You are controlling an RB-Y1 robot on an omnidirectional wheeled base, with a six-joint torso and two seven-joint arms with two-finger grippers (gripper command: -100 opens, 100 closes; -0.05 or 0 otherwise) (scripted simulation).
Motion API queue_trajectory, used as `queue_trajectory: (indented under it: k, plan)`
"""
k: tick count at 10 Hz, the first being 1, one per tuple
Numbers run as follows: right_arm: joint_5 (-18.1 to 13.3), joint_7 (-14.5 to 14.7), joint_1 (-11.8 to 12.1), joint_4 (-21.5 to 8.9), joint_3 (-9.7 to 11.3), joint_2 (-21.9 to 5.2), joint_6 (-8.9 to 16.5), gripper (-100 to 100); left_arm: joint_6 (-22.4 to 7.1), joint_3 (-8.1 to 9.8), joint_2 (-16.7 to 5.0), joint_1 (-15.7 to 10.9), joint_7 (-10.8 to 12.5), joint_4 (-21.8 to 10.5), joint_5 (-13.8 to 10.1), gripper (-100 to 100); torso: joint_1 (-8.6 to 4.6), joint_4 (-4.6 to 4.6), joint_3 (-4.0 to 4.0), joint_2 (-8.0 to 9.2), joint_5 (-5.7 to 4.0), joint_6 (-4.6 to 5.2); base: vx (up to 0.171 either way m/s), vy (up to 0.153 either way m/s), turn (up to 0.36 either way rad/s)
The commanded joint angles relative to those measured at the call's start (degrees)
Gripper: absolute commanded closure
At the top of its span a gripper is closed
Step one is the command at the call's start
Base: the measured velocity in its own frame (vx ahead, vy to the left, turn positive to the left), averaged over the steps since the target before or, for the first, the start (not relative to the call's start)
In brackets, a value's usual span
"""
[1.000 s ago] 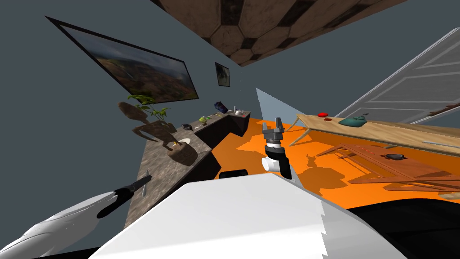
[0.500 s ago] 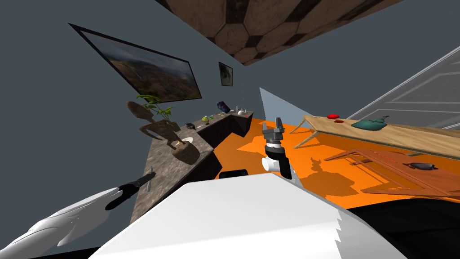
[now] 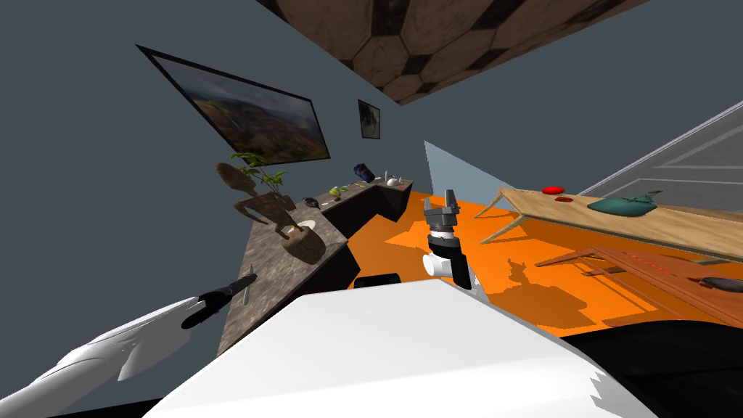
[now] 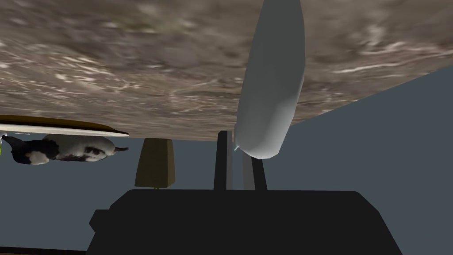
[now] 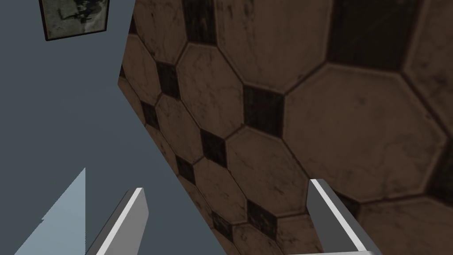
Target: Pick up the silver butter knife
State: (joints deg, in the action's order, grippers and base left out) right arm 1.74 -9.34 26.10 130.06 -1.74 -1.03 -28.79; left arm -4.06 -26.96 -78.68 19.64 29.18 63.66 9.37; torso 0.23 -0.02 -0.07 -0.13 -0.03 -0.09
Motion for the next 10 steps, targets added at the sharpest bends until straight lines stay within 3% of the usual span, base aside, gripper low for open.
queue_trajectory:
  k: [1, 2, 3, 5, 6, 7, 8, 9, 10]
  plan:
    - [0.0, 0.0, 0.0, 0.0, 0.0, 0.0, 0.0, 0, -1.1, 0.55, -0.4, 0.8, -2.9, 1.8, -2.6, 100, 0.00, 0.00, 0.00, 0.00, 0.00, 0.00, 0.023, 0.010, 0.089]
    - [0.0, 0.0, 0.0, 0.0, 0.0, 0.0, 0.0, 0, -1.1, 0.55, -0.4, 0.8, -3.6, 1.8, -2.6, 100, -0.01, -0.01, -0.01, 0.00, 0.00, 0.02, 0.011, 0.007, -0.009]
    - [0.0, 0.0, 0.0, 0.0, 0.0, 0.0, 0.0, 0, -2.6, 0.78, -1.1, 1.1, -5.7, 4.4, -5.2, 100, -0.02, -0.01, -0.01, 0.00, 0.00, 0.06, 0.022, 0.018, 0.116]
    - [0.0, 0.0, 0.0, 0.0, 0.0, 0.0, 0.0, 0, -2.6, 0.78, -1.1, 1.1, -8.0, 4.5, -6.6, 100, 0.00, -0.03, -0.03, -0.03, -0.01, 0.01, 0.019, 0.012, 0.054]
    - [0.0, 0.0, 0.0, 0.0, 0.0, 0.0, 0.0, 0, -4.1, 1.01, -1.8, 1.4, -10.1, 7.3, -9.2, 100, -0.01, -0.04, -0.03, -0.03, -0.01, 0.06, 0.022, 0.017, 0.123]
    - [0.0, 0.0, 0.0, 0.0, 0.0, 0.0, 0.0, 0, -4.1, 1.01, -1.8, 1.4, -11.5, 7.3, -10.6, 100, -0.02, -0.05, -0.04, -0.04, -0.01, 0.01, 0.024, 0.011, 0.077]
    - [0.0, 0.0, 0.0, 0.0, 0.0, 0.0, 0.0, 0, -4.1, 1.01, -1.8, 1.4, -12.3, 7.3, -10.6, 100, -0.01, -0.05, -0.05, -0.05, 0.00, 0.04, 0.011, 0.004, 0.000]
    - [0.0, 0.0, 0.0, 0.0, 0.0, 0.0, 0.0, 0, -5.6, 1.24, -2.4, 1.8, -14.4, 10.0, -13.2, 100, -0.02, -0.04, -0.04, -0.04, 0.00, 0.08, 0.024, 0.017, 0.135]
    - [0.0, 0.0, 0.0, 0.0, 0.0, 0.0, 0.0, 0, -5.6, 1.24, -2.4, 1.8, -15.8, 10.0, -14.6, 100, -0.02, -0.05, -0.05, -0.05, -0.01, 0.03, 0.025, 0.012, 0.085]
